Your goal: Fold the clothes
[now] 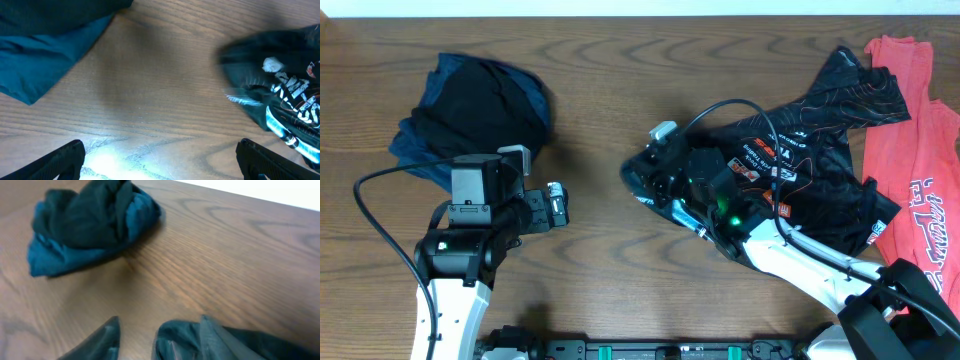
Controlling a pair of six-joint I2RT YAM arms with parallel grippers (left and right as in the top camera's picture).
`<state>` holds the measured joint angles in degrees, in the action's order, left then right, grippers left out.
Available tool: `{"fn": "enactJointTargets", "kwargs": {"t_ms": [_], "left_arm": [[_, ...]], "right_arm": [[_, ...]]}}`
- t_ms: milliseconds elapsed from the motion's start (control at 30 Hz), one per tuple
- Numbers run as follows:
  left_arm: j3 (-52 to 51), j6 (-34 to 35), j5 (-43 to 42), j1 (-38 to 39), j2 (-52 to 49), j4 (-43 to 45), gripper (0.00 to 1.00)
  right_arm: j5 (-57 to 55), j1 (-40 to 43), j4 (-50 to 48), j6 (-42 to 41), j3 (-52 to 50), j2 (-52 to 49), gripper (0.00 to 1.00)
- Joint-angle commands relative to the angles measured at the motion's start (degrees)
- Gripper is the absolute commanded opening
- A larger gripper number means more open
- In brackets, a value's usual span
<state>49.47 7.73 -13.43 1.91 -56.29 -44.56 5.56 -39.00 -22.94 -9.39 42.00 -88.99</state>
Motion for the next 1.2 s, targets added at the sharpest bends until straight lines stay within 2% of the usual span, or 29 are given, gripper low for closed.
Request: {"fn": "enactJointTargets", "kwargs": {"t_ms": [0, 67, 133, 300, 500, 667, 833, 933, 1067, 1167], "left_arm": [[1.1, 0.5, -0.5, -0.2, -0.3, 0.2, 0.98], [1.1, 0.5, -0.5, -0.2, -0.3, 0.5, 0.98], [1.1, 0.5, -1.3, -0.2, -0.3, 1.3, 0.98], [1.1, 0.5, -6.6, 0.7, -1.9, 6.3, 0.98], [1.1, 0.5, -6.7, 7.8, -9.7, 12.2, 0.99], [1.1, 0.5, -6.7, 14.6, -20.2, 18.9, 0.99], [1.1, 0.6, -6.7, 17.8, -31.2, 25.9, 0.99], [1.1, 3.4, -6.7, 18.2, -37.2, 29.9, 0.99], [1.1, 7.5, -7.2, 18.3, -42.4, 34.2, 0.99], [1.1, 7.8, -8.3, 18.9, -45.0, 36.7, 1.0]], "right_arm": [[-4.9, 1.0, 2.1, -1.2, 0.3, 0.1, 0.71], [-8.5, 2.4, 5.1, -0.6, 0.3, 1.9, 0.8], [-12.8, 3.9, 8.0, 0.2, 0.3, 4.8, 0.84], [-21.7, 8.8, 18.2, 0.7, 0.3, 13.6, 0.85], [-21.9, 15.8, 38.5, 0.7, 0.3, 22.1, 0.84], [-21.9, 19.8, 50.0, -0.2, 0.3, 24.6, 0.91], [-21.9, 21.2, 54.0, -2.1, 0.3, 24.7, 0.91], [-21.9, 21.2, 54.5, -2.4, 0.3, 24.7, 0.91], [-21.9, 21.2, 54.5, -2.4, 0.3, 24.7, 0.91], [-21.9, 21.2, 54.5, -2.4, 0.3, 24.7, 0.91]]}}
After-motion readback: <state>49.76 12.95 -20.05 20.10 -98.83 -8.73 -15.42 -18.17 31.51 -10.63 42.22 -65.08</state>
